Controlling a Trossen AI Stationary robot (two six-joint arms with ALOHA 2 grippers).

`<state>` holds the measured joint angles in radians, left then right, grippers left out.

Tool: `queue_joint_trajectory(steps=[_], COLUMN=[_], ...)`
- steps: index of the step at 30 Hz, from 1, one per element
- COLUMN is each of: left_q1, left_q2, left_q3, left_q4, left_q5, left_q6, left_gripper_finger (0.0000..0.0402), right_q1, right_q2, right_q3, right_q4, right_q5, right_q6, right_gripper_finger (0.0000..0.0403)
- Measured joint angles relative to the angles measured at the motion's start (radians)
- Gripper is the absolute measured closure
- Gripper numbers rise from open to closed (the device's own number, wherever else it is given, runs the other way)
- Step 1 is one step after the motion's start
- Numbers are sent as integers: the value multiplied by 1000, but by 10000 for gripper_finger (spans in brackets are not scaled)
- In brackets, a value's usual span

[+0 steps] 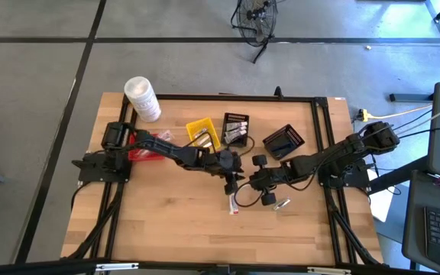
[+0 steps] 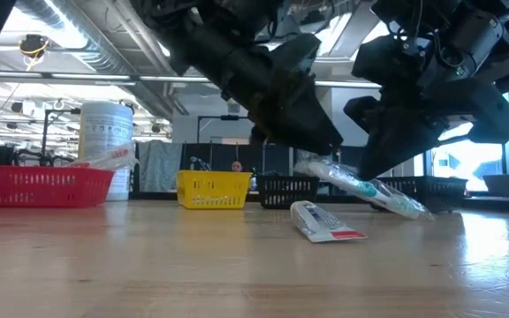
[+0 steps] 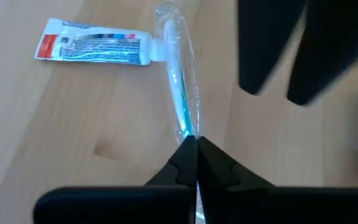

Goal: Pick & Place Travel size toiletries
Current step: Put the green toothbrush into the red bin

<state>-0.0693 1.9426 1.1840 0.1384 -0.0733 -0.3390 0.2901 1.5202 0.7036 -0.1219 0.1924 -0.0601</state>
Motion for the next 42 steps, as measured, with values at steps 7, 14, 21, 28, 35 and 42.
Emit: queue_joint_trajectory(steps=[7,14,21,28,35,42], left_q1=[48,59,61,60,60,60], left_q2=[21,59,69,69,69,69], left_q3=[0,0,0,0,0,0], left_q4=[-3,-25,-28,-29,-30,-30], left_q5=[206,216,223,223,222,204], left_q6=[-18,-24,-9,33,65,65], left_gripper_finger=[275,275,275,281,329,378], right_q1=[0,0,-2,-3,-3,-3], right_q2=[0,0,0,0,0,0], right_q3=[0,0,0,0,0,0], right_q4=[1,9,17,31,54,66], right_q5=[54,66,74,90,100,110], right_q6=[0,0,-1,-1,-1,45], right_gripper_finger=[401,401,401,401,401,382])
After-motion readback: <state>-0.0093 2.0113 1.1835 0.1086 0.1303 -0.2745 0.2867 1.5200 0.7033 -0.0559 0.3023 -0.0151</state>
